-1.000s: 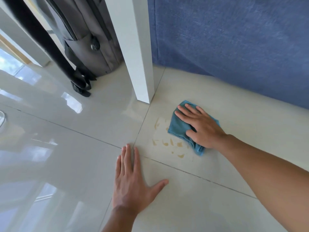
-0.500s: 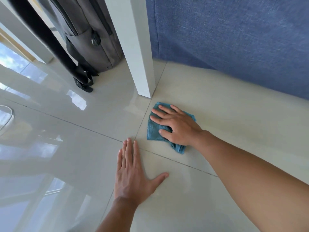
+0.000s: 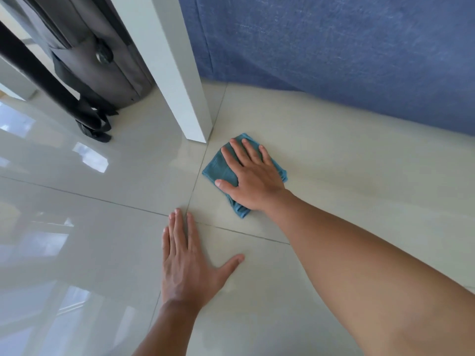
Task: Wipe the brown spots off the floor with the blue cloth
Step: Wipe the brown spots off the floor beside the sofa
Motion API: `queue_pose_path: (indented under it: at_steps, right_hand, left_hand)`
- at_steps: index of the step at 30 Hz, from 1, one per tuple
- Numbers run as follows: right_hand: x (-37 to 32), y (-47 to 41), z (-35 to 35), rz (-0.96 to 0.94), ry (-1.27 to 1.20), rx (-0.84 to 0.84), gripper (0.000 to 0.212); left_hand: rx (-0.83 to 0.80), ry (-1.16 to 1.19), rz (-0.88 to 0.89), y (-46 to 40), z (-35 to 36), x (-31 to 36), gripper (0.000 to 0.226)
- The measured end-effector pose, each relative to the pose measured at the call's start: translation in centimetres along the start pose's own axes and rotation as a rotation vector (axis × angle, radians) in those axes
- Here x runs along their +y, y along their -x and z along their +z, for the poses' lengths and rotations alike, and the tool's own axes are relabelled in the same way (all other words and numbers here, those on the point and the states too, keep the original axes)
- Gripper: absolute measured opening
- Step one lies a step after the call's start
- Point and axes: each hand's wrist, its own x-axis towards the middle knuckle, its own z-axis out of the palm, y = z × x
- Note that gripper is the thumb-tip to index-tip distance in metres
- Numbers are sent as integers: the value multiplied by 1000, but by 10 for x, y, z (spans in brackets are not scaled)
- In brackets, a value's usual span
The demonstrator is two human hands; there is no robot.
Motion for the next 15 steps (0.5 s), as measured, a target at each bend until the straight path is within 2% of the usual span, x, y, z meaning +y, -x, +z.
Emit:
queue_pose_path:
  at_steps: [7, 11, 15]
  right_hand:
    - [14, 36, 6, 5, -18, 52, 85]
    - [43, 66, 0, 169, -19, 83, 83]
    - [82, 113, -1, 423, 1, 158, 80]
  left_hand:
    - [17, -4, 6, -1, 0, -2, 136]
    - [52, 3, 7, 1, 0, -3, 134]
    - [56, 10, 9, 2, 1, 0, 134]
